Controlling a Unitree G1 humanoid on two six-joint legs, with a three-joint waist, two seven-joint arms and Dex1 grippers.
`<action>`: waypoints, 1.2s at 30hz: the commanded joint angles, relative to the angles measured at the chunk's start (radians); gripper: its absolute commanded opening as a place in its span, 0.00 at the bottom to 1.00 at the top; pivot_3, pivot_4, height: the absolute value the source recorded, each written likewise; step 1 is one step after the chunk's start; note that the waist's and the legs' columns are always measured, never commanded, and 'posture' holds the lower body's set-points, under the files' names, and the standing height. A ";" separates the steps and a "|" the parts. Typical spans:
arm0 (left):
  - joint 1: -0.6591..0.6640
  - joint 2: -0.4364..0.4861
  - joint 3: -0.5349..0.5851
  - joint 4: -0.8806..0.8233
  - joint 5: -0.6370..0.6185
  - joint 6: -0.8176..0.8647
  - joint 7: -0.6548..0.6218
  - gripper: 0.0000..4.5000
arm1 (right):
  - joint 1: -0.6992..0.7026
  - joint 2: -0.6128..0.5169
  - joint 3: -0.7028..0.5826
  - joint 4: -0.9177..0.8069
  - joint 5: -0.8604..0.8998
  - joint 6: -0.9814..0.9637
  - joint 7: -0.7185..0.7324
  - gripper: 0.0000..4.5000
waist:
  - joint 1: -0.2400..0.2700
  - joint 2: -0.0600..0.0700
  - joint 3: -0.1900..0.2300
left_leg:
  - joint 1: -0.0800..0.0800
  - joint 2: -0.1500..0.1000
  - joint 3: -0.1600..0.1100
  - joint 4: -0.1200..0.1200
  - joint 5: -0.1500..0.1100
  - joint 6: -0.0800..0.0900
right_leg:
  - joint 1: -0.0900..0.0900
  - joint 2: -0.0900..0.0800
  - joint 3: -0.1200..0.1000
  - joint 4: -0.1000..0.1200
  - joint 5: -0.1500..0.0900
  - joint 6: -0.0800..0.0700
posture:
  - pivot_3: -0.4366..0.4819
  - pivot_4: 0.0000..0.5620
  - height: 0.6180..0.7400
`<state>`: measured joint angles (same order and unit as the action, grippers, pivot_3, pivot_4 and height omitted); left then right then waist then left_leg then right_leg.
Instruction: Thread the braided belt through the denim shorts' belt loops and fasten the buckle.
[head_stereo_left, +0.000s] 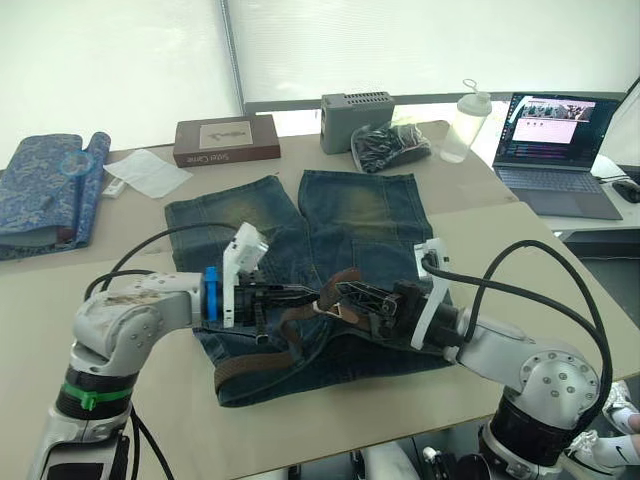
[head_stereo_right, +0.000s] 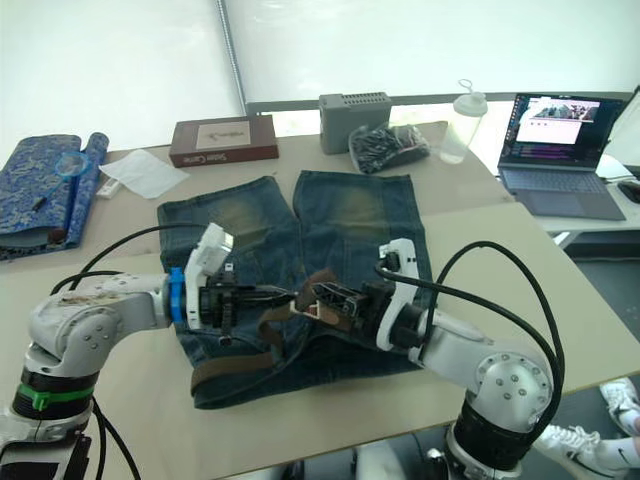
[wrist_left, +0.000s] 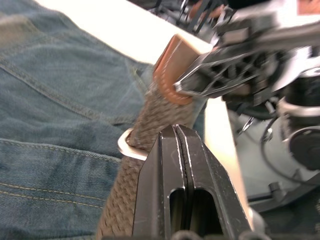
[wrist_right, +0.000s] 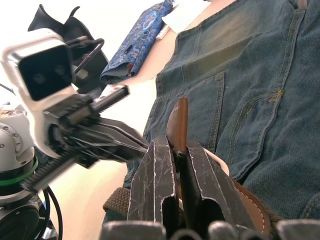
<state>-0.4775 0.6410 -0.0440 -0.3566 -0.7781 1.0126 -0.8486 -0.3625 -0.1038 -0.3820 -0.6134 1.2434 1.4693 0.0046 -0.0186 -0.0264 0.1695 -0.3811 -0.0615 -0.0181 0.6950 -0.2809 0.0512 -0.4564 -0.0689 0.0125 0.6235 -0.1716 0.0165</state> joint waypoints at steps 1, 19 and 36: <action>-0.029 -0.005 -0.055 0.007 0.064 -0.051 0.003 0.01 | 0.013 -0.025 0.036 -0.038 0.087 -0.069 -0.026 0.00 | 0.001 0.000 0.000 | 0.000 0.000 0.000 0.000 0.000 0.000 | 0.000 0.000 0.000 0.000 0.000 0.000 | 0.48 0.27 1.00; 0.037 0.073 -0.172 0.053 0.240 -0.135 -0.067 0.01 | 0.023 -0.293 0.130 -0.040 0.299 -0.408 -0.057 0.00 | 0.004 0.000 0.000 | -0.001 0.001 0.001 0.000 -0.001 0.001 | 0.000 -0.001 0.000 -0.001 0.000 0.001 | 0.48 0.27 1.00; 0.057 -0.040 0.172 -0.013 -0.168 0.019 -0.045 0.01 | -0.045 -0.476 0.189 -0.006 0.389 -0.567 -0.034 0.00 | 0.006 -0.001 0.001 | -0.003 0.003 0.002 0.002 -0.001 0.002 | -0.001 -0.006 -0.001 -0.001 0.000 0.001 | 0.48 0.27 1.00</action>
<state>-0.4100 0.5808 0.0678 -0.3009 -0.8346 0.9876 -0.8563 -0.3873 -0.5675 -0.1963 -0.5860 1.6304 0.9212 -0.0514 -0.0127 -0.0276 0.1702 -0.3848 -0.0585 -0.0162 0.6973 -0.2818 0.0535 -0.4571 -0.0751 0.0115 0.6221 -0.1718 0.0171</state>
